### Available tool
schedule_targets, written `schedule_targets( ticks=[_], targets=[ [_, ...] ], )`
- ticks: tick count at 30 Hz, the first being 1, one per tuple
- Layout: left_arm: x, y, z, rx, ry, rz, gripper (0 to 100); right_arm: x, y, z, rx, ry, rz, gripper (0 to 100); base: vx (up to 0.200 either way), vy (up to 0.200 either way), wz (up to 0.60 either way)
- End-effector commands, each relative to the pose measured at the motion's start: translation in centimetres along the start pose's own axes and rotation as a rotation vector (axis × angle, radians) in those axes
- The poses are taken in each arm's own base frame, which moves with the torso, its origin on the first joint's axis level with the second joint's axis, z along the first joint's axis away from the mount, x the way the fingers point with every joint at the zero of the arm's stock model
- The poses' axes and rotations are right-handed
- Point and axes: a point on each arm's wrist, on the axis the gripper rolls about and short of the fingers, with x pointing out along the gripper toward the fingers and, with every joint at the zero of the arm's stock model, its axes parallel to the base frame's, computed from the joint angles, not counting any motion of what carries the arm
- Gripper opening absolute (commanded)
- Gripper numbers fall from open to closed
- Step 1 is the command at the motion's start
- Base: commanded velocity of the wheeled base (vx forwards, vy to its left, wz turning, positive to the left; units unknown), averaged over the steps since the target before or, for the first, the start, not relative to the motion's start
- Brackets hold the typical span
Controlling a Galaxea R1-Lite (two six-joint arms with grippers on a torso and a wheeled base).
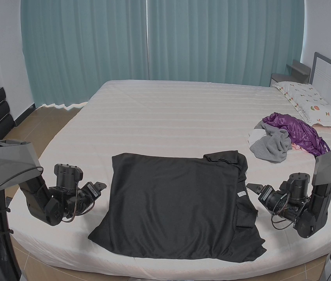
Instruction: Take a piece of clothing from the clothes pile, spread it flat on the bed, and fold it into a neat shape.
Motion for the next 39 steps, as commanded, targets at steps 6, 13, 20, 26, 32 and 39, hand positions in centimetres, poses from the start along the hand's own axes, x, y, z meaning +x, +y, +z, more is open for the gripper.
schedule_targets(
  ticks=[6,13,20,26,32,39],
  targets=[
    [-3.8,0.7,-2.1,-0.053,0.038,-0.03,100,-3.1,-0.7,-2.0,0.032,0.102,-0.017,100,-0.1,0.0,0.0],
    [-3.8,0.8,-2.1,-0.066,0.038,-0.03,100,-3.2,-0.6,-2.5,0.032,0.121,-0.017,100,-0.171,0.0,0.0],
    [-4.0,0.5,-1.9,-0.101,0.03,-0.042,100,-3.3,-0.5,-2.4,0.032,0.117,-0.012,100,0.0,0.0,0.0],
    [-4.1,0.2,-2.1,-0.098,0.021,-0.072,100,-3.2,-0.4,-2.6,0.027,0.122,-0.01,100,0.0,0.0,0.0],
    [-4.2,0.1,-2.1,-0.095,0.02,-0.076,100,-3.2,-0.3,-2.7,0.024,0.124,-0.007,100,0.0,-0.167,0.0],
    [-4.7,-0.2,-2.0,-0.091,0.01,-0.086,100,-3.3,-0.2,-2.6,0.024,0.123,-0.006,100,0.0,-0.2,0.0]
  ],
)
